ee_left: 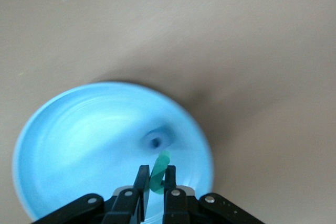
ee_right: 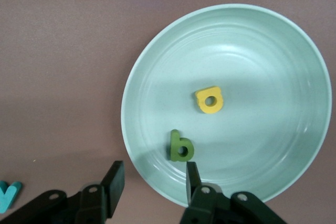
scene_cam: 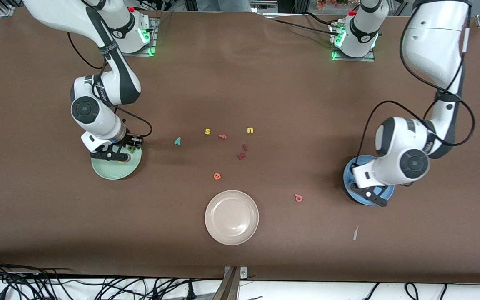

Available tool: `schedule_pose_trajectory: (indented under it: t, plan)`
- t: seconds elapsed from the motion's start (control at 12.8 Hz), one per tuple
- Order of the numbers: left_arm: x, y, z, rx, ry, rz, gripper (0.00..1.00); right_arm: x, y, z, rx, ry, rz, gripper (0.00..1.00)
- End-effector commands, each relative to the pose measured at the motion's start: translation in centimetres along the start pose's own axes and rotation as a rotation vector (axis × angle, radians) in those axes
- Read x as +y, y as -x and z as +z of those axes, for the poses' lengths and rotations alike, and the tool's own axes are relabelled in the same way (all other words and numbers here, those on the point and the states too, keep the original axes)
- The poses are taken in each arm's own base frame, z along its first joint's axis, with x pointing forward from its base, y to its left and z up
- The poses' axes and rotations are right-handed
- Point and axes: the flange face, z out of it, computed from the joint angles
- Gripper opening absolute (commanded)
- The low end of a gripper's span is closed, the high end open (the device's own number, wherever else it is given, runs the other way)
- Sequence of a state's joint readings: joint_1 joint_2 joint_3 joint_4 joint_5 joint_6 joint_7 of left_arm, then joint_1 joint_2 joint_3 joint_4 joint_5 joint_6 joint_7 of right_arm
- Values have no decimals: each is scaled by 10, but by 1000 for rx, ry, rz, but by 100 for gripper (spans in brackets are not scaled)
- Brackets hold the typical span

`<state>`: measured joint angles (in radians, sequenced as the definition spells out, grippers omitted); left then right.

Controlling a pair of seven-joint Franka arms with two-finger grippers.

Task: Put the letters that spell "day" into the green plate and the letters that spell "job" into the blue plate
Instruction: 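Drop green b in green plate while the left gripper drops l in blue plate, then grasp teal y with the right gripper while the left gripper reaches pink p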

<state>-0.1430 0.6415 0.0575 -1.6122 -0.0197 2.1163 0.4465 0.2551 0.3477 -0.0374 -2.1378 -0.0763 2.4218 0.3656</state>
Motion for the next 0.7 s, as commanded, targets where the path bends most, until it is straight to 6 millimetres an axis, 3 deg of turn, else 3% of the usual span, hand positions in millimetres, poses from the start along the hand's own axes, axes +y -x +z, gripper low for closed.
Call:
schedule_pose_trajectory:
  t: [0.0,0.08,0.31,0.47,0.63]
  plan:
    - [-2,2,4,-13,10,28,59,-30,11,4,-9,-16,59,56]
    - [0,0,3,-5,21,-18,100,-48,14,6,-2,-28,97,56]
    - [7,-5,0,24,74,-116,100,-102,25,9,2,-46,203,56]
    - [10,-22,1,66,144,-233,100,-139,35,16,3,-48,222,56]
    - [44,-50,-2,82,170,-326,100,-149,39,26,13,-60,212,56]
